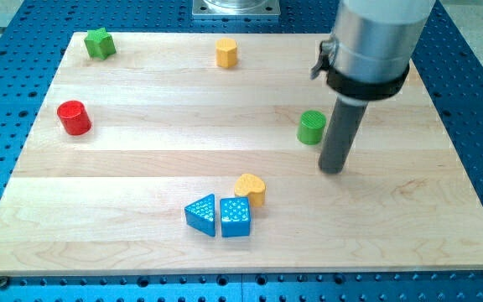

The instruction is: Move the green circle diagonally top left to the yellow heart

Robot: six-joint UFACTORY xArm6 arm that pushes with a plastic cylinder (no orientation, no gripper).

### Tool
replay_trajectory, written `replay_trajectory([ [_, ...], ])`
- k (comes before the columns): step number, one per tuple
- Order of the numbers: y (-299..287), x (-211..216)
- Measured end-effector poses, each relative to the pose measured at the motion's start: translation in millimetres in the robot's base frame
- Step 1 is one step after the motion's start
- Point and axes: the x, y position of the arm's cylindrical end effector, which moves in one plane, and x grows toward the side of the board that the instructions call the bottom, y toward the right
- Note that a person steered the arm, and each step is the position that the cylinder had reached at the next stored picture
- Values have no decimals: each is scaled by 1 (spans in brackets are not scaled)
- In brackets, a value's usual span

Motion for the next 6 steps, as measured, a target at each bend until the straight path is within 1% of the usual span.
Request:
replay_trajectory([
  [1, -32, -25],
  [2, -23, -26],
  [3, 52, -47],
  [4, -9, -64],
  [5, -84, -51],
  [6, -81, -65],
])
